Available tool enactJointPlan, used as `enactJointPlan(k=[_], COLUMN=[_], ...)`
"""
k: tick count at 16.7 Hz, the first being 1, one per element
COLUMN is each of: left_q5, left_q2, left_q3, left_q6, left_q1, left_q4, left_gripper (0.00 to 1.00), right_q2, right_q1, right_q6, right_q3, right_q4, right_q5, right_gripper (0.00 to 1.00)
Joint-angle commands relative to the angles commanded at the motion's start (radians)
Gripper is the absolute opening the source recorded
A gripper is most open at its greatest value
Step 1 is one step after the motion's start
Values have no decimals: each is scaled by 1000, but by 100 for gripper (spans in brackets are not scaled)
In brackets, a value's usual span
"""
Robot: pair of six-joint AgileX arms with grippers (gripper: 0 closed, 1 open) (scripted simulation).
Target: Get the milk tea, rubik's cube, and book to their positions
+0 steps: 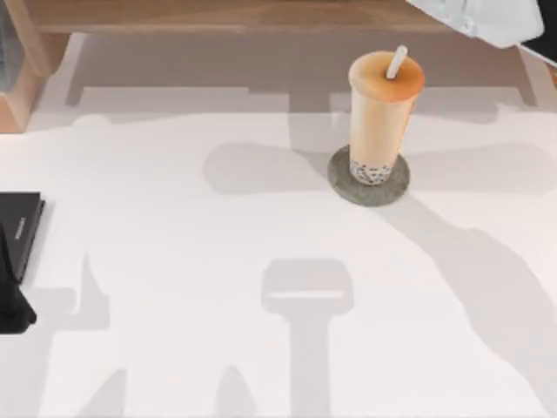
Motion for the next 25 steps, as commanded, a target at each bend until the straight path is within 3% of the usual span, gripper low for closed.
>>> enactJointPlan(k=[7, 13, 18, 25], left_q5=[0, 0, 0, 0], left_q2=[0, 0, 0, 0], left_q3=[0, 0, 0, 0], left_q6=[0, 0, 0, 0], left_q1=[0, 0, 0, 0], left_q4=[0, 0, 0, 0], left_gripper=[100, 100, 100, 100], right_q2=[43, 268, 477, 560], right_q1=[-31, -88, -123, -130], right_q6=[-11, -25, -15, -8], right_q3=[116, 563, 868, 941], right_q4=[19, -65, -287, -374], right_q5=[-59, -156, -151, -123], right_gripper=[0, 0, 0, 0])
